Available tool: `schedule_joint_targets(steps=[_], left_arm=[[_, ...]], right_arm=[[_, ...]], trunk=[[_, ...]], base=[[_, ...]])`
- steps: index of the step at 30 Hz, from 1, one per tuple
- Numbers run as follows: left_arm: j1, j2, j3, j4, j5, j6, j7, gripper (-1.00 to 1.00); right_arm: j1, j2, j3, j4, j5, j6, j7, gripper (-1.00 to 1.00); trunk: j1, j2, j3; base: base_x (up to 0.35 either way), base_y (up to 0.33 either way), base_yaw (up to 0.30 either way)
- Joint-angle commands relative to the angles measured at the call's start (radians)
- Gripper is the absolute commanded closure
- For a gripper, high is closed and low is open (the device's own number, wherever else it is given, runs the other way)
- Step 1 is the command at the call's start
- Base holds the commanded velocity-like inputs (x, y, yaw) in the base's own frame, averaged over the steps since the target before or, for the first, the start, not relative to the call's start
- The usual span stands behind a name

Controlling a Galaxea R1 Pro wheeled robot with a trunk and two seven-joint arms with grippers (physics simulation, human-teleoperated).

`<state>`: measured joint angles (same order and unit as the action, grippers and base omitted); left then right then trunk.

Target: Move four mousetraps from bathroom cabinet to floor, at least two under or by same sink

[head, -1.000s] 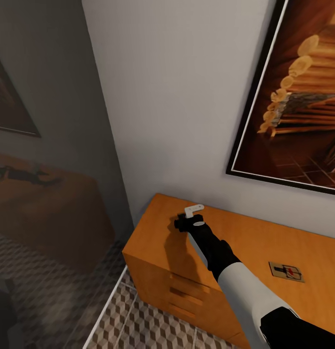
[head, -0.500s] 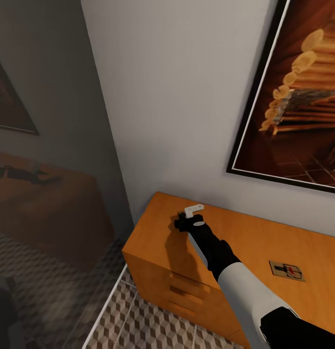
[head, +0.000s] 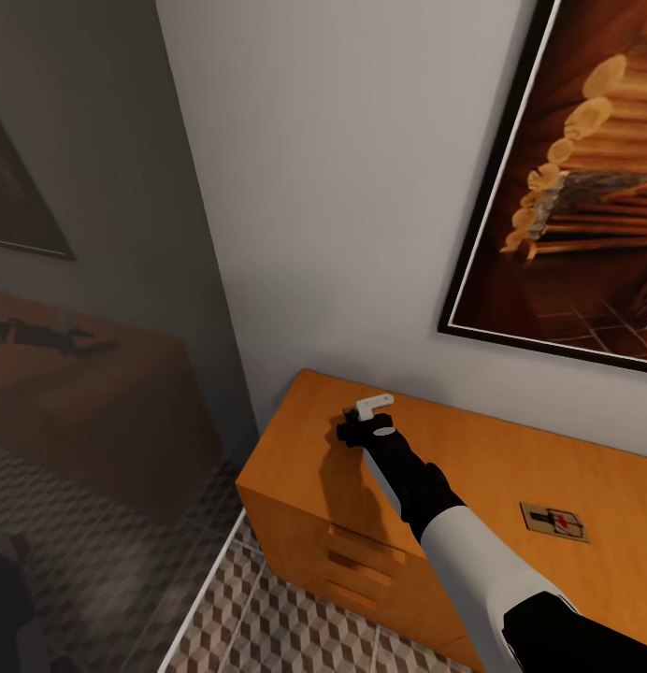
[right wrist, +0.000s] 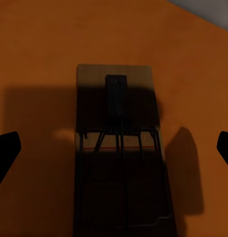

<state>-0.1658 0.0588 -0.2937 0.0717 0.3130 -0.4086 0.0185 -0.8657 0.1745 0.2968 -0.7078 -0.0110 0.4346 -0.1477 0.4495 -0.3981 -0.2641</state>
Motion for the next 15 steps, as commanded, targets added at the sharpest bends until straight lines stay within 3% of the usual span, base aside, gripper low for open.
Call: schedule_joint_targets(steps=[1, 15], left_arm=[[-0.001, 0.0, -0.008, 0.003, 0.004, -0.006, 0.002, -1.0], [-0.001, 0.0, -0.008, 0.004, 0.004, -0.006, 0.003, -1.0]], right_arm=[[-0.001, 0.0, 0.002, -0.001, -0.001, 0.006, -0.006, -1.0], [-0.001, 0.0, 0.002, -0.001, 0.0, 0.026, -0.006, -1.0]], trunk=[[0.001, -0.002, -0.002], [0.001, -0.002, -0.01]], base=[[0.0, 0.0, 0.0], [0.0, 0.0, 0.0]])
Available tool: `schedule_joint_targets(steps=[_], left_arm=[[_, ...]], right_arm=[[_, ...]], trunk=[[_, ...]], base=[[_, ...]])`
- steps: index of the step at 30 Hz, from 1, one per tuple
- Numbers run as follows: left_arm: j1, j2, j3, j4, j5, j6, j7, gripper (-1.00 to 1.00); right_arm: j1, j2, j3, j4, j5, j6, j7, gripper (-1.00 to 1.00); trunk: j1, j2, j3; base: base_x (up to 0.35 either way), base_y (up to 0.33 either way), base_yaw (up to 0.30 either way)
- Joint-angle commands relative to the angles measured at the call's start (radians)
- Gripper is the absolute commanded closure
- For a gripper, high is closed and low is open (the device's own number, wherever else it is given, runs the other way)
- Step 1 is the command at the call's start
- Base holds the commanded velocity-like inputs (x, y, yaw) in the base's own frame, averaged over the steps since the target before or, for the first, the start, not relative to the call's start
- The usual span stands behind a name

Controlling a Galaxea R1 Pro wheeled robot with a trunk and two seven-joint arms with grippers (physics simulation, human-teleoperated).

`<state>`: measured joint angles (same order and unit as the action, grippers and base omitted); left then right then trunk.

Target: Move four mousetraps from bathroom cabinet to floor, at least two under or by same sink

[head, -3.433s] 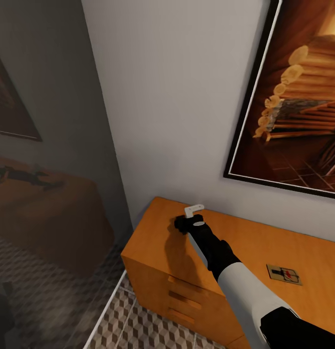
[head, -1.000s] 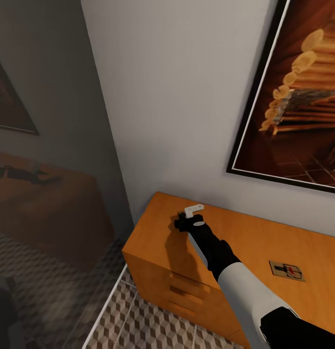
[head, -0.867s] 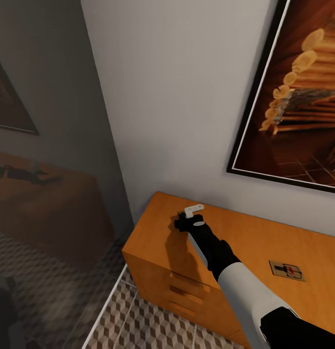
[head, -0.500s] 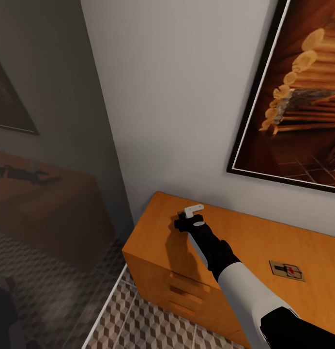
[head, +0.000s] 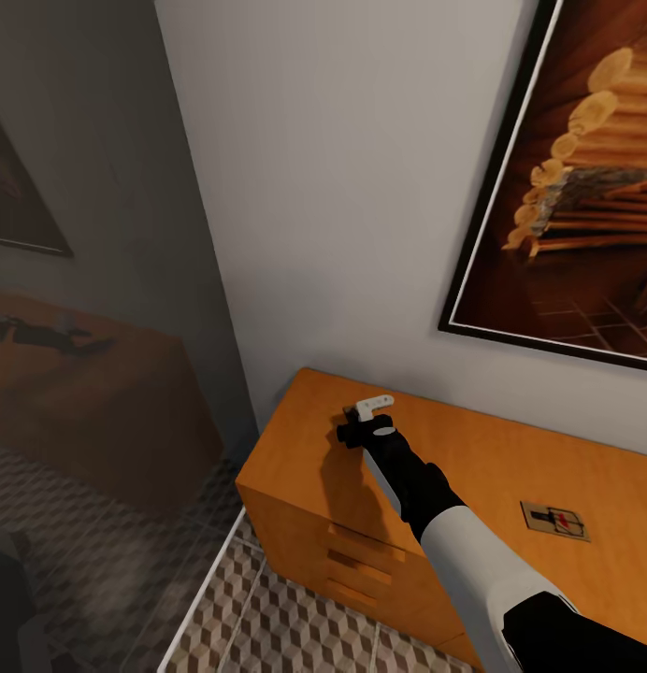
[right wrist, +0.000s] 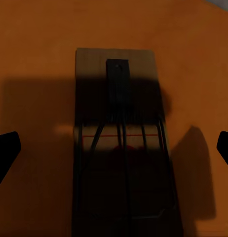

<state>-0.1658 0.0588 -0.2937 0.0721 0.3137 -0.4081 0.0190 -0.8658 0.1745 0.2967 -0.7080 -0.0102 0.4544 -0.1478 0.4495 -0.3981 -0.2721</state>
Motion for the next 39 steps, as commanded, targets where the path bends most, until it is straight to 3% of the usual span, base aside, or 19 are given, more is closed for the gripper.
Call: schedule_joint_targets(steps=[1, 25, 26, 39], left_arm=[[-0.001, 0.0, -0.008, 0.004, 0.004, -0.006, 0.002, -1.0], [-0.001, 0.0, -0.008, 0.003, 0.003, -0.006, 0.002, -1.0], [-0.001, 0.0, -0.008, 0.003, 0.003, -0.006, 0.002, -1.0], [-0.001, 0.0, -0.008, 0.003, 0.002, -0.007, 0.002, -1.0]], right_arm=[[-0.001, 0.0, 0.002, -0.001, -0.001, 0.006, -0.006, -1.0], [-0.001, 0.0, 0.002, -0.002, -0.001, 0.007, -0.006, -1.0], [-0.001, 0.0, 0.002, -0.002, -0.001, 0.007, -0.006, 1.0], [-0.001, 0.0, 0.002, -0.002, -0.001, 0.007, -0.006, 1.0]], trunk=[[0.001, -0.002, -0.003], [0.001, -0.002, -0.007], [0.001, -0.002, -0.007], [0.001, -0.002, -0.007]], base=[[0.0, 0.0, 0.0], [0.0, 0.0, 0.0], [0.0, 0.0, 0.0], [0.0, 0.0, 0.0]])
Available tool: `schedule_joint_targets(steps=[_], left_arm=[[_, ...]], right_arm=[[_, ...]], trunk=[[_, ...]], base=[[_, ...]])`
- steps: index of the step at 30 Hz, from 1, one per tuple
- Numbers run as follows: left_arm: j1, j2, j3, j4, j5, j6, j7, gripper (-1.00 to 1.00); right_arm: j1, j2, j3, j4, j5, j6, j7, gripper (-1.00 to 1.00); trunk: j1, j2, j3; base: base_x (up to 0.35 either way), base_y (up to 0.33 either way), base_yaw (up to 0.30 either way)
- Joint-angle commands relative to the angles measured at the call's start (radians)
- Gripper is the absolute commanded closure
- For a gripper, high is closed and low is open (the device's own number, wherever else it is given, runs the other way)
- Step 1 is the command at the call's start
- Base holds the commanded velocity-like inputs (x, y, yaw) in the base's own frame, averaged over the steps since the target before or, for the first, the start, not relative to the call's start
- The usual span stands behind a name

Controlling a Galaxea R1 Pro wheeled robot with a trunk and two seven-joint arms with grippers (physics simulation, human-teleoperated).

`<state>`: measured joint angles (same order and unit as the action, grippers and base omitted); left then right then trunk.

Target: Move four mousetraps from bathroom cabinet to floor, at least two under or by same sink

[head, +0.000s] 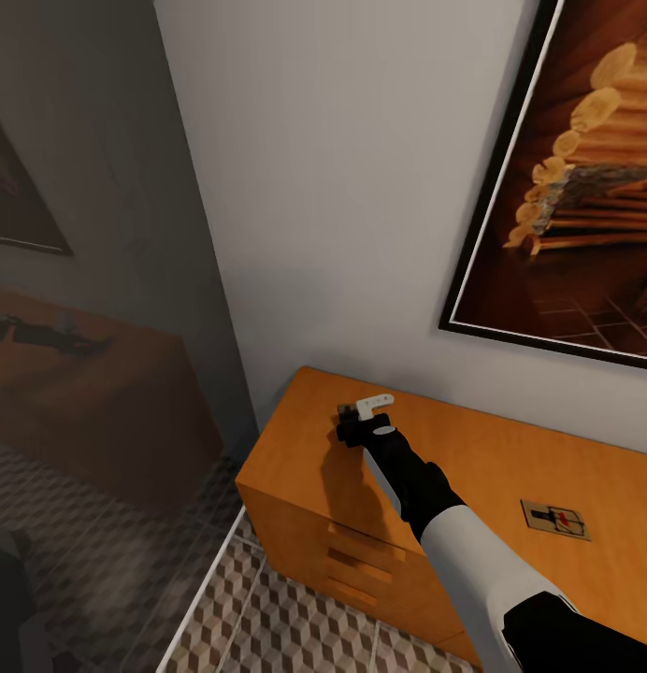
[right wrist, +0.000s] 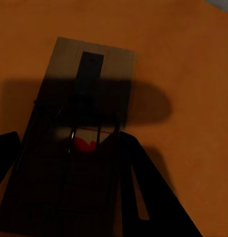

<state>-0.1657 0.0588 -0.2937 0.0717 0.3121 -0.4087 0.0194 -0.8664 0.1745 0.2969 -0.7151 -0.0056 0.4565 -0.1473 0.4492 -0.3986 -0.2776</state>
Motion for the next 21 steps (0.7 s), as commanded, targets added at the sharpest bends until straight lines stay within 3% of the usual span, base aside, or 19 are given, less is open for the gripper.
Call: schedule_joint_targets(steps=[1, 16, 21], left_arm=[[-0.001, 0.0, -0.008, 0.003, 0.004, -0.006, 0.002, -1.0], [-0.001, 0.0, -0.008, 0.003, 0.004, -0.007, 0.002, -1.0], [-0.001, 0.0, -0.008, 0.003, 0.004, -0.007, 0.001, -1.0]], right_arm=[[0.0, 0.0, 0.002, 0.005, -0.006, 0.005, -0.006, 1.0], [0.0, 0.0, 0.001, -0.019, -0.004, -0.001, -0.002, 1.0], [0.0, 0.0, 0.001, -0.198, -0.003, 0.019, -0.004, 1.0]], trunk=[[0.001, -0.001, -0.002], [0.001, -0.001, -0.002], [0.001, -0.001, -0.002]], base=[[0.0, 0.0, 0.0], [0.0, 0.0, 0.0], [0.0, 0.0, 0.0]])
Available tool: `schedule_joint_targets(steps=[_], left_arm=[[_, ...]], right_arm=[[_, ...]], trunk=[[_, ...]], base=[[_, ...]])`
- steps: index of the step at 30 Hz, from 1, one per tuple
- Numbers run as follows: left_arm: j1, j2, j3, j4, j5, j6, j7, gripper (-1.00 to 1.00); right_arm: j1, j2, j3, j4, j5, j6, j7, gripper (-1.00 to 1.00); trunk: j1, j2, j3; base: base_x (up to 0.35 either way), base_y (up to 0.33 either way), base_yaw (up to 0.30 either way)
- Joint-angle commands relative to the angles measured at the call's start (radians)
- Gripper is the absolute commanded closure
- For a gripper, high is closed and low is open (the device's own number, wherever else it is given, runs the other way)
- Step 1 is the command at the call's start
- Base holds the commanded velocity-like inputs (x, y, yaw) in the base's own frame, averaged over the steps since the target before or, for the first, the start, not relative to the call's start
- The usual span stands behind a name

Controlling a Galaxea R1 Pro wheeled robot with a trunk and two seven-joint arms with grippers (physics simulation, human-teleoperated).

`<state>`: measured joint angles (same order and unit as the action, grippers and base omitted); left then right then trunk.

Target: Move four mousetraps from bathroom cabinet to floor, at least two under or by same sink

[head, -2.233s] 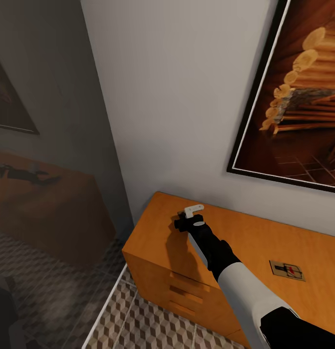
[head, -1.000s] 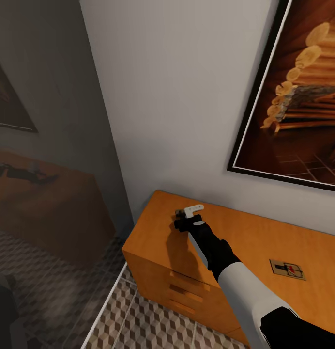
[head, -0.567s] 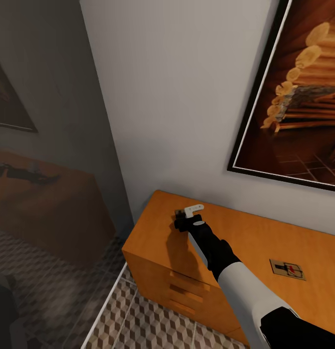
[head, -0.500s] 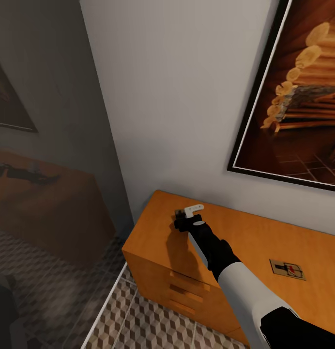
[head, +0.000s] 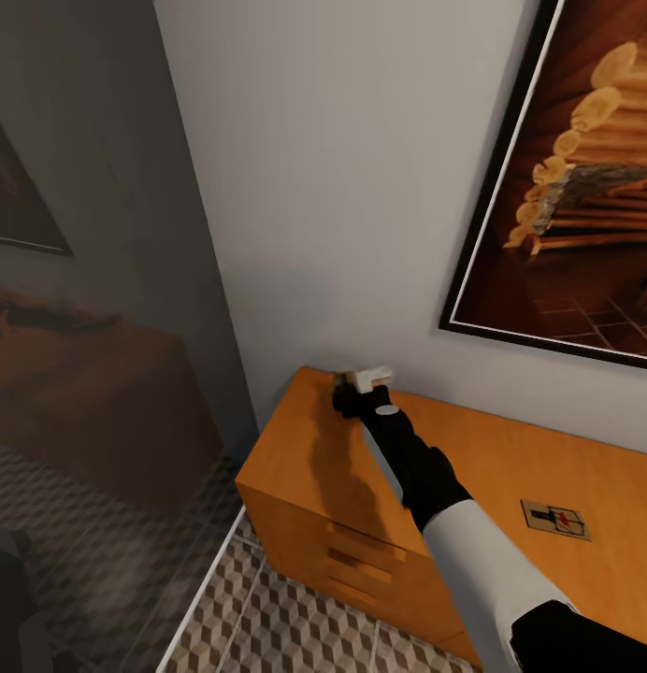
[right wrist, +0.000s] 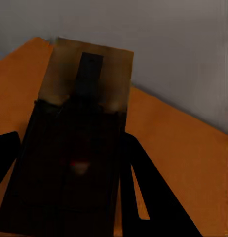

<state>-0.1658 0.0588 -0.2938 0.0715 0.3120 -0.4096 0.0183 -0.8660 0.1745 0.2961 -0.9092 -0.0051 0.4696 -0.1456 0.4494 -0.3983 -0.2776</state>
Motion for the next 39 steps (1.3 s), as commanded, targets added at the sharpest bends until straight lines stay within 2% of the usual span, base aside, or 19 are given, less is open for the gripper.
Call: schedule_joint_targets(steps=[1, 4, 9, 18, 35, 39], left_arm=[[-0.001, 0.0, -0.008, 0.003, 0.004, -0.007, 0.002, -1.0], [-0.001, 0.0, -0.008, 0.002, 0.004, -0.007, 0.001, -1.0], [-0.001, 0.0, -0.008, 0.002, 0.004, -0.008, 0.0, -1.0], [-0.001, 0.0, -0.008, 0.002, 0.004, -0.008, 0.0, -1.0], [-0.001, 0.0, -0.008, 0.002, 0.004, -0.008, -0.001, -1.0], [-0.001, 0.001, -0.008, 0.002, 0.004, -0.008, -0.021, -1.0]], right_arm=[[-0.001, 0.0, 0.002, -0.056, -0.003, 0.032, -0.006, 1.0], [-0.001, 0.0, 0.002, -0.198, -0.004, 0.163, -0.007, 1.0], [-0.001, 0.0, 0.002, -0.273, -0.005, 0.238, -0.006, 1.0], [-0.001, 0.0, -0.001, -0.28, -0.004, 0.251, -0.008, 1.0], [-0.001, 0.0, 0.001, -0.277, -0.006, 0.254, -0.008, 1.0], [-0.001, 0.0, 0.001, -0.276, -0.006, 0.254, -0.008, 1.0]], trunk=[[0.001, -0.002, -0.002], [0.001, -0.002, -0.002], [0.001, -0.002, -0.002], [0.001, -0.002, -0.002], [0.001, -0.002, -0.002], [0.001, -0.002, -0.002]], base=[[0.0, 0.0, 0.0], [0.0, 0.0, 0.0], [0.0, 0.0, 0.0], [-0.083, 0.0, 0.0], [-0.323, 0.0, 0.0], [-0.31, 0.0, 0.0]])
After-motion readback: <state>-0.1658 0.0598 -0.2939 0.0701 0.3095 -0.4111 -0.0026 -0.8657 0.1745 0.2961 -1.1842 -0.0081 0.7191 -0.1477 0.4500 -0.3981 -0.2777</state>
